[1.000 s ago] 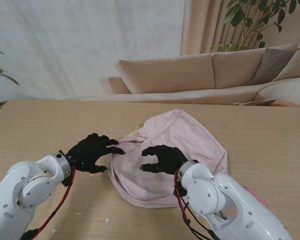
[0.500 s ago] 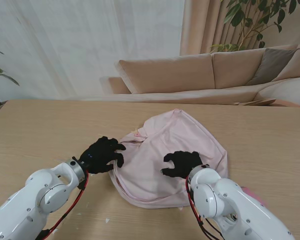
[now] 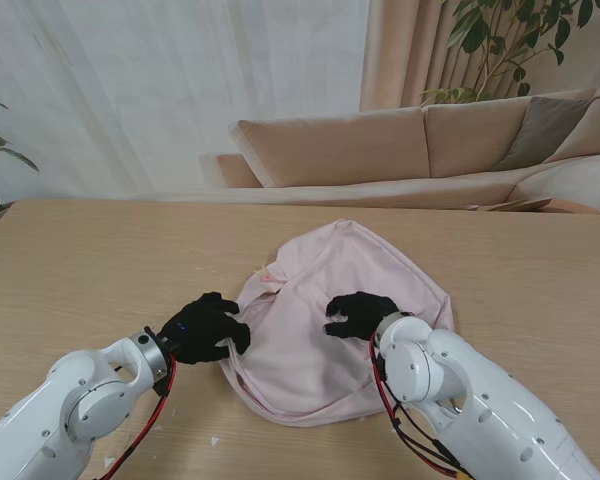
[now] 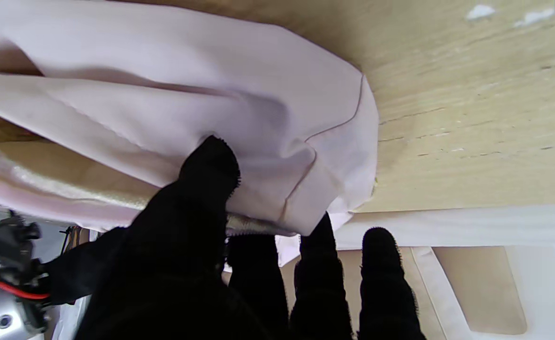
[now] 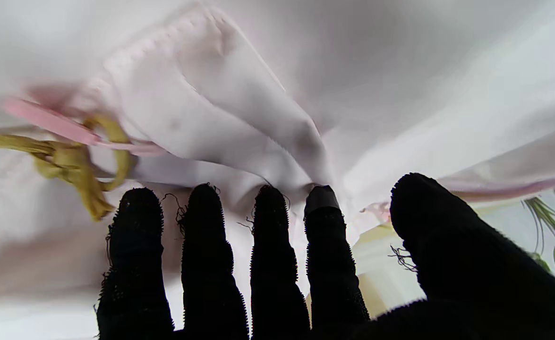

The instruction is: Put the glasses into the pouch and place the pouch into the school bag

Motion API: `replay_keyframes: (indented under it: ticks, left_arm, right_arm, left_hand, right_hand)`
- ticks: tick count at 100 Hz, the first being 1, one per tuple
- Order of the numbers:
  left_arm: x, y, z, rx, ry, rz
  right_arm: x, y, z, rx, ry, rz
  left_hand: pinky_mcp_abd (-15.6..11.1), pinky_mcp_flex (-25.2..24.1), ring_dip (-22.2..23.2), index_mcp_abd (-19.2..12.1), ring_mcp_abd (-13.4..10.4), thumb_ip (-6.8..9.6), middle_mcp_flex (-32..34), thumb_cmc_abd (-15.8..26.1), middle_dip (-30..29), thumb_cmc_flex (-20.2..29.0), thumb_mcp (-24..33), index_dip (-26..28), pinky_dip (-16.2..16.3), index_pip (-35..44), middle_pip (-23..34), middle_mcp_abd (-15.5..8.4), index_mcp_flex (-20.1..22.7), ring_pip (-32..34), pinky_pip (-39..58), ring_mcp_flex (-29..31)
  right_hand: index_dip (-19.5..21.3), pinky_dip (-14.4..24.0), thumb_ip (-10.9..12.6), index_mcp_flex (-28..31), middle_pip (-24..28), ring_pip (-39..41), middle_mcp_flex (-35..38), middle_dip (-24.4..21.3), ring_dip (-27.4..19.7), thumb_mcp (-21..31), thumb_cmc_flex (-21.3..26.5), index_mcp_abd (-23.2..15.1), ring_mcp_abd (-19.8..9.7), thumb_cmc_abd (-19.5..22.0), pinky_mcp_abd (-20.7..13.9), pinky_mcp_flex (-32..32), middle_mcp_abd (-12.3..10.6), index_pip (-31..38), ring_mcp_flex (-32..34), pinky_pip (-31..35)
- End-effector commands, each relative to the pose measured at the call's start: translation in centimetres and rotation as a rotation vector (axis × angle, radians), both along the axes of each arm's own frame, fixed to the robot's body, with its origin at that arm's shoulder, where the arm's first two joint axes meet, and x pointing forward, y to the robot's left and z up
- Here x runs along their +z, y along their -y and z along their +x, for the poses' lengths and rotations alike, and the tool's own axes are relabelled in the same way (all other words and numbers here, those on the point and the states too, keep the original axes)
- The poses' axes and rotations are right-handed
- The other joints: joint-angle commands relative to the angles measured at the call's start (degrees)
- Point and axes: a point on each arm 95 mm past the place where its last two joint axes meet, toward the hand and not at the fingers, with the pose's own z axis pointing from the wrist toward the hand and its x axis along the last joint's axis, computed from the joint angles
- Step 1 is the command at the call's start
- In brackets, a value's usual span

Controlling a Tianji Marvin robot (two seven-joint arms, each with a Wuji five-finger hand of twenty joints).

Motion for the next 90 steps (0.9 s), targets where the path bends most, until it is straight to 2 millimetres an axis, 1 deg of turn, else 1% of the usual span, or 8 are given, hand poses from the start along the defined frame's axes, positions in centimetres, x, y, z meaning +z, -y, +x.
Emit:
replay_keyframes:
  ticks: [1, 21, 25, 29, 53, 66, 74, 90]
  left_arm:
    - [-0.2, 0.6, -1.0, -0.027, -0.033, -0.006]
    - [0.2, 1.4, -2.5, -0.086, -0.076, -0.052]
    - [0.3, 1.5, -2.8, -0.097, -0.084, -0.06]
    - [0.4, 1.7, -3.1, -0.109, -0.094, -0.067]
    - [0.4, 3.2, -4.3, -0.173, -0.128, -0.093]
    - [0.4, 3.4, -4.3, -0.175, -0.124, -0.093]
    - [0.4, 3.2, -4.1, -0.167, -0.118, -0.092]
    - [0.3, 3.0, -3.9, -0.156, -0.114, -0.106]
  right_arm:
    - [0.4, -0.7, 0.7, 0.021, 0.0, 0.011]
    - [0.9, -1.9, 2.6, 0.065, 0.006, 0.051]
    - [1.0, -2.2, 2.9, 0.071, 0.007, 0.059]
    - [1.0, -2.5, 3.1, 0.079, 0.005, 0.069]
    - [1.0, -3.4, 3.5, 0.119, 0.003, 0.11]
    - [1.8, -3.3, 2.8, 0.111, 0.04, 0.104]
    - [2.7, -2.5, 2.0, 0.092, 0.094, 0.067]
    - [4.3, 0.0, 0.5, -0.007, 0.144, -0.031]
  left_hand:
    - [0.93, -0.06, 1.23, 0.85, -0.97, 1.12, 4.38, 2.1, 2.71, 1.43, 0.37, 2.24, 1.14, 2.07, 0.34, 1.99, 4.17, 2.49, 2.01, 2.09]
    - [1.57, -1.52, 3.16, 2.23, -0.03, 0.93, 7.0, 1.59, 3.61, 1.04, 1.5, 2.09, 1.34, 1.47, 1.82, 4.37, 4.73, 6.32, 11.93, 5.28]
    - [1.7, -1.44, 3.41, 2.38, 0.12, 0.89, 7.27, 1.46, 3.65, 0.91, 1.67, 2.08, 1.06, 1.46, 2.36, 5.67, 4.76, 6.9, 13.21, 6.16]
    - [1.84, -1.8, 3.68, 2.77, 0.31, 0.71, 7.15, 1.24, 2.44, 0.65, 2.35, 1.92, -0.92, 1.4, 4.07, 5.92, 4.87, 7.37, 15.67, 6.64]
    - [1.89, -1.95, 4.36, 3.5, 0.34, 0.69, 7.56, 1.11, 2.23, 0.73, 2.68, 1.47, -0.6, 1.32, 4.53, 6.39, 4.92, 8.78, 19.29, 7.45]
    - [2.02, -2.3, 4.45, 3.96, 0.48, 0.65, 7.32, 1.15, 2.45, 0.87, 2.77, 1.37, -0.78, 1.46, 4.64, 6.56, 4.65, 8.92, 19.76, 7.22]
    - [2.07, -2.49, 4.53, 4.09, 0.66, 0.65, 7.18, 1.19, 2.54, 0.96, 2.8, 1.21, -0.97, 1.55, 4.68, 6.73, 4.64, 9.01, 19.89, 7.08]
    - [2.34, -2.67, 4.61, 4.39, 1.01, 0.67, 7.05, 1.11, 2.57, 1.11, 2.85, 0.97, -1.22, 1.67, 4.65, 6.85, 4.63, 9.1, 20.04, 6.93]
  right_hand:
    - [0.11, -1.53, -0.47, 1.74, 0.79, -0.33, 1.94, 0.52, -2.18, 2.2, -0.29, -0.04, -2.68, -1.37, -2.31, 0.9, 0.16, 1.17, 2.04, 0.72]
    - [-0.62, -4.45, -0.87, 2.81, 1.63, -0.4, 3.55, 0.89, -3.41, 5.56, -0.23, 0.74, -5.26, -2.42, -5.88, 2.31, 0.74, 2.36, 4.77, 1.35]
    - [-0.64, -4.67, -0.84, 3.08, 1.77, -0.41, 3.91, 0.93, -3.5, 5.94, 0.06, 0.81, -5.44, -2.6, -6.17, 2.45, 0.81, 2.53, 5.1, 1.37]
    - [-0.69, -4.89, -0.85, 3.15, 1.78, -0.55, 4.03, 0.94, -3.62, 6.34, 0.28, 0.79, -5.65, -2.56, -6.48, 2.5, 0.68, 2.63, 5.22, 1.36]
    - [-0.91, -6.07, -1.16, 3.48, 1.88, -1.03, 4.75, 0.98, -4.08, 8.08, 0.82, 0.36, -6.56, -2.8, -7.72, 2.54, 0.31, 3.34, 6.09, 1.44]
    - [-1.28, -4.2, -1.26, 3.06, 1.19, 1.06, 4.97, 0.72, -2.14, 7.4, -0.83, -0.75, -3.54, -2.74, -2.4, 1.66, -1.13, 3.87, 5.26, 4.88]
    - [-1.28, -2.23, -1.18, 2.55, 0.77, 2.11, 4.9, 0.59, -0.34, 6.01, -1.66, -1.33, -1.72, -2.57, -0.82, 0.67, -1.72, 3.6, 3.98, 5.63]
    - [-1.66, -2.74, -0.62, -3.28, -2.89, -2.57, -2.37, -0.88, -1.33, 1.31, -1.32, -3.12, -0.61, 0.02, 0.02, -5.77, -2.29, -0.3, -5.29, -1.83]
